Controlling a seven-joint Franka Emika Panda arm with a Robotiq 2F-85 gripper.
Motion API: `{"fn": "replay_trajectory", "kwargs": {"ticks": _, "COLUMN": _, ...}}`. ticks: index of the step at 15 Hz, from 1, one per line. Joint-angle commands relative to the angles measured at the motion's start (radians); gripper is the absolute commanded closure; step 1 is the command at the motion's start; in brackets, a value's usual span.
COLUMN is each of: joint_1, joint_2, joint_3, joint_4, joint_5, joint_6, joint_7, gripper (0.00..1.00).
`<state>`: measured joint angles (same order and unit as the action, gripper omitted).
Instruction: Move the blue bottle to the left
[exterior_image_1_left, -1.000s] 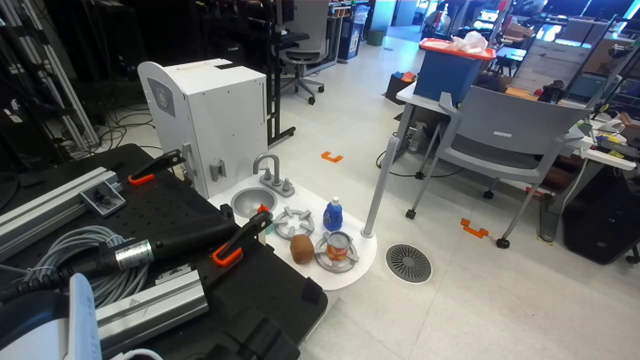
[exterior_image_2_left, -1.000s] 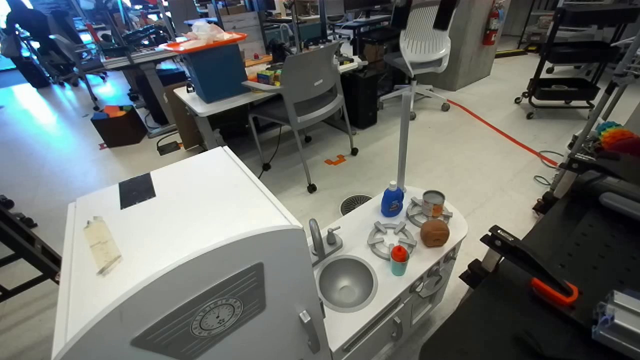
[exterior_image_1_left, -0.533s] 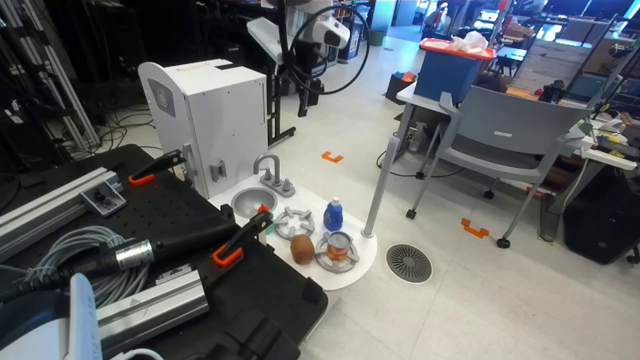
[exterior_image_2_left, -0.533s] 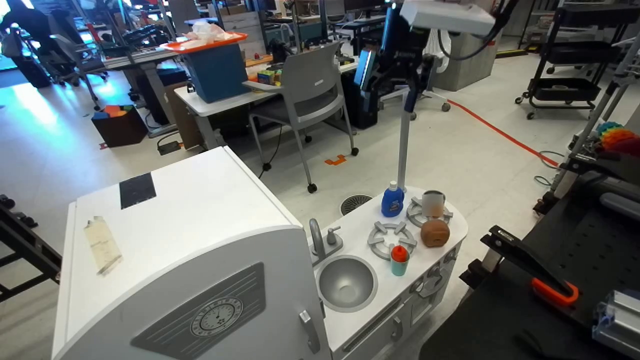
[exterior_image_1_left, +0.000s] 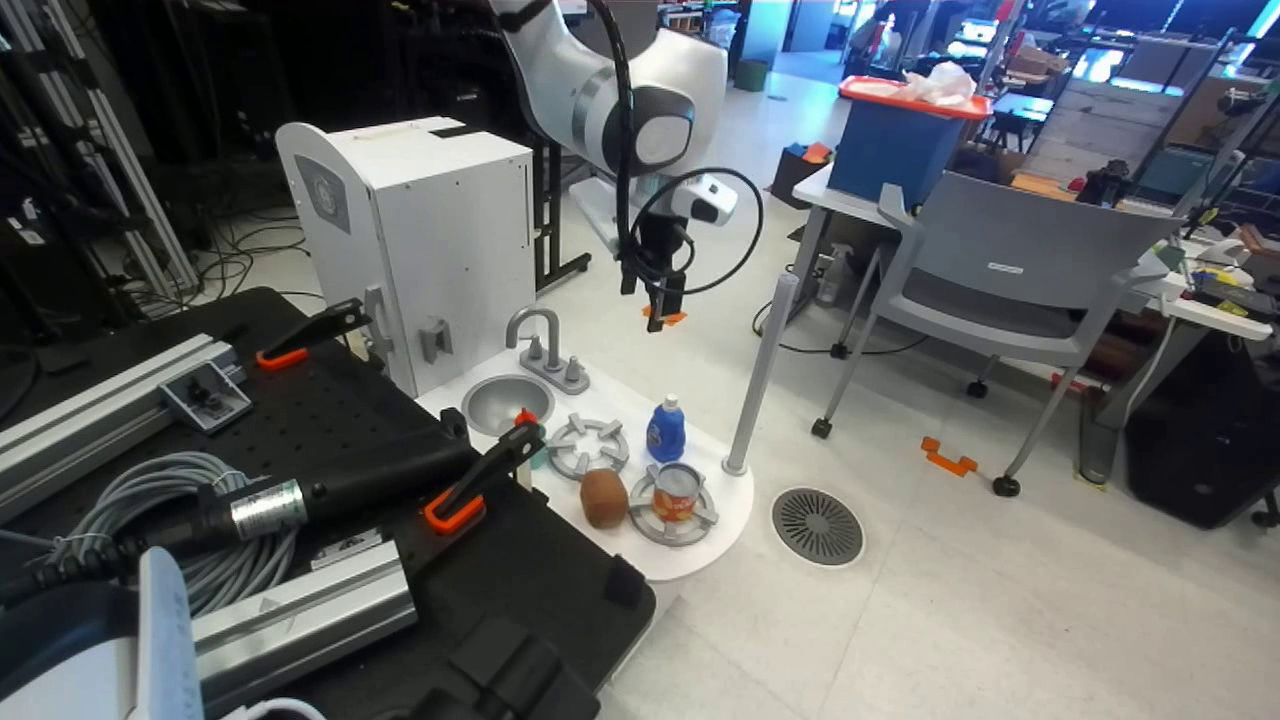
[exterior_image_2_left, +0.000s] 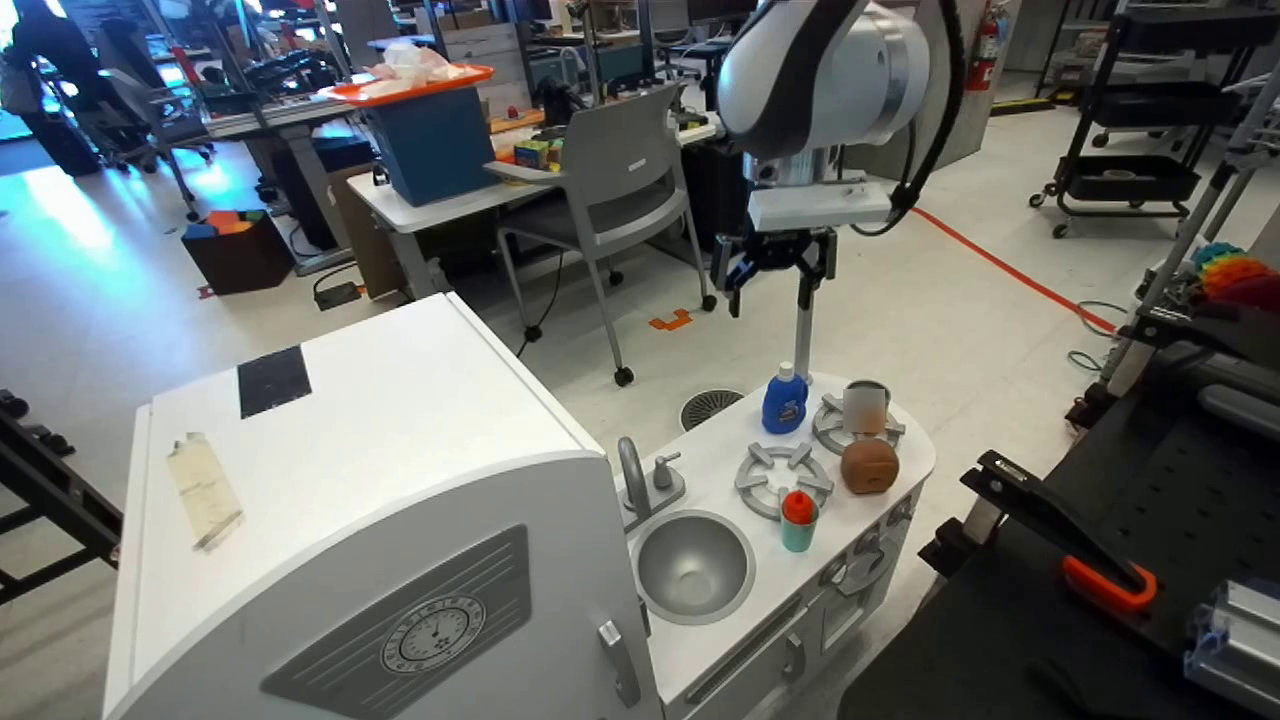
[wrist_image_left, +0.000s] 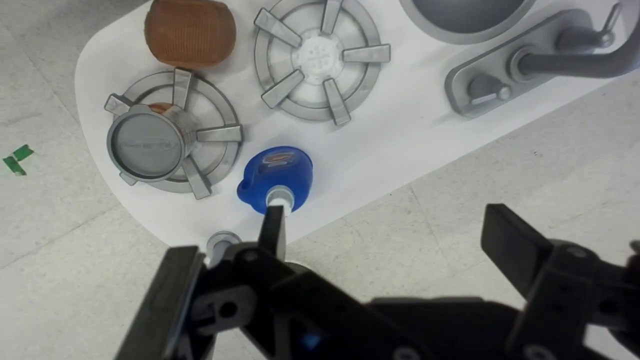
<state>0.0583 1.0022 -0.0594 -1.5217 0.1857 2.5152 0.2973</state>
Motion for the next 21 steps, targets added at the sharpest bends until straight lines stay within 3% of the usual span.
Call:
{"fn": "replay_trajectory", "kwargs": {"ticks": 1, "joint_1": 0.001, "joint_2": 0.199, "joint_3": -0.029, "joint_4": 0.24, "joint_5": -0.015, "joint_6": -0.011, "joint_7": 0.075, "gripper": 0.0}}
{"fn": "replay_trajectory", "kwargs": {"ticks": 11, "joint_1": 0.0, "joint_2": 0.59, "joint_3": -0.119, "joint_4": 0.723, "joint_5": -0.026, "joint_6": -0.104, "joint_7": 0.239, "gripper": 0.0}}
{"fn": "replay_trajectory", "kwargs": {"ticks": 12, "joint_1": 0.004, "joint_2": 0.499, "joint_3": -0.111, "joint_4": 0.588, "joint_5": -0.042, "joint_6": -0.074, "joint_7": 0.246, "gripper": 0.0}}
{"fn": "replay_trajectory", "kwargs": {"ticks": 15, "joint_1": 0.007, "joint_2": 0.508, "joint_3": -0.117, "joint_4": 0.606, "joint_5": -0.062, "joint_6": -0.108, "joint_7": 0.285, "gripper": 0.0}}
{"fn": "replay_trajectory", "kwargs": {"ticks": 16, "joint_1": 0.008, "joint_2": 0.504, "joint_3": -0.117, "joint_4": 0.603, "joint_5": -0.068, "joint_6": -0.116, "joint_7": 0.295, "gripper": 0.25}}
{"fn": "replay_trajectory", "kwargs": {"ticks": 18, "joint_1": 0.007, "joint_2": 0.498, "joint_3": -0.116, "joint_4": 0.595, "joint_5": -0.075, "joint_6": -0.137, "joint_7": 0.315, "gripper": 0.34}}
{"fn": "replay_trajectory", "kwargs": {"ticks": 21, "joint_1": 0.004, "joint_2": 0.496, "joint_3": -0.12, "joint_4": 0.587, "joint_5": -0.088, "joint_6": -0.152, "joint_7": 0.336, "gripper": 0.58}}
